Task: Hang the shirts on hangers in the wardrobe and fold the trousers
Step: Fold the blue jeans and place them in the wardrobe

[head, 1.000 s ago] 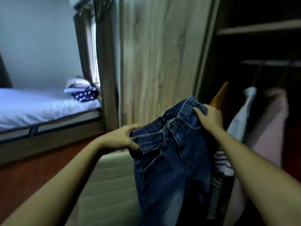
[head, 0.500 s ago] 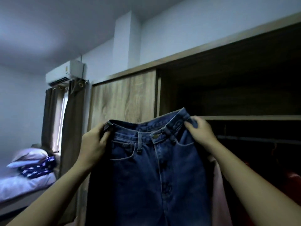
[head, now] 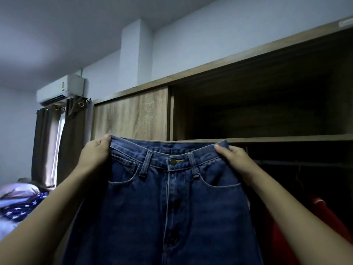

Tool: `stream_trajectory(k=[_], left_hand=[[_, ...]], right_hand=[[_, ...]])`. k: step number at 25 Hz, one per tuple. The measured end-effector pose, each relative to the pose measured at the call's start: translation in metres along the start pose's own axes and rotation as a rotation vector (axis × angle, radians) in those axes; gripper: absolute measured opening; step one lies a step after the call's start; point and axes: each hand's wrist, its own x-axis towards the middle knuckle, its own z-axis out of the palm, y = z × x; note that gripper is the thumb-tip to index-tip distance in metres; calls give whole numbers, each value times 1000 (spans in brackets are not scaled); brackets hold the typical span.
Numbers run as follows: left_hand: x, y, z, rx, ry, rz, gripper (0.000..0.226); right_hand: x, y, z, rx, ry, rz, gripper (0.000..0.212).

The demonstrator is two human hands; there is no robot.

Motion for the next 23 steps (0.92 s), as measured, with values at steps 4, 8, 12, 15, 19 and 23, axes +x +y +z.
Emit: stream_trajectory(k=[4,8,12,15,19,23], left_hand=[[-9,23,19,-355,-126,-295,41],[-49,67,48,-411,-291,-84,43],[-68,76,66,-428,-342,63,47],[-74,71,63,-507,-392,73,42],[-79,71,59,-486,-466,205,25],[-73,84,55,-580,-405,126,11]], right_hand=[[-3,-12,29,117,158,171,23],[-4,-36,67,194,54,216,40],[-15,-44,91,176,-86,141,51],[-20,-42,89,362,-272,121,71],[-22,-45,69,469,-384,100,85],[-18,-41,60,208,-207,-101,52]])
